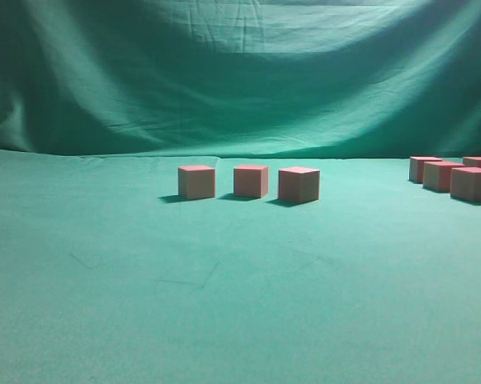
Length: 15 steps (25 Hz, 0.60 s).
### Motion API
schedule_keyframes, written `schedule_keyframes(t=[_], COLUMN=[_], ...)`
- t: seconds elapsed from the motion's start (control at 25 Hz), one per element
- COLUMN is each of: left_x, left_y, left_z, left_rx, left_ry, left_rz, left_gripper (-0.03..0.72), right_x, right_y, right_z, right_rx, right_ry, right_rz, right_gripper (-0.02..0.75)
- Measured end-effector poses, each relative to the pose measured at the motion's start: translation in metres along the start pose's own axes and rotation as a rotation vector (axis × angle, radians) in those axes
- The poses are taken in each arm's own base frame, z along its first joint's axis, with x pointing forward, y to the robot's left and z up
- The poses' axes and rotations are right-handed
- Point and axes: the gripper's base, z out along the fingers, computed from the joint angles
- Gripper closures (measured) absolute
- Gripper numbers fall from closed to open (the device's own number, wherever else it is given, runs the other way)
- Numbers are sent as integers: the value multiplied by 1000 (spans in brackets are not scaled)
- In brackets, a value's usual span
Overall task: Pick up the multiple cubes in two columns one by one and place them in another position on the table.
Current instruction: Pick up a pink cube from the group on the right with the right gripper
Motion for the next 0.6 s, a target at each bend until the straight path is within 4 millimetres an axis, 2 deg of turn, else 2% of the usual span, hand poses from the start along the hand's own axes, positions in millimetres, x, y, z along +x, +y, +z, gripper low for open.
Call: schedule_keyframes(t=[0.12,0.28,0.44,0.6], left_x=[0,0,0,0], left_y=[0,0,0,0], left_z=[0,0,0,0], left_rx=[0,0,0,0], left_ry=[0,0,0,0], left_rz=[0,0,0,0], left_gripper=[688,688,688,688], right_x=[6,39,85,140], right_y=[-35,-85,-135,-176], right_z=[-40,-62,-66,-54], right_rx=[36,121,224,318], right_ry=[-14,71,196,360], right_rz=[42,118,241,371], right_gripper=[305,305,305,305])
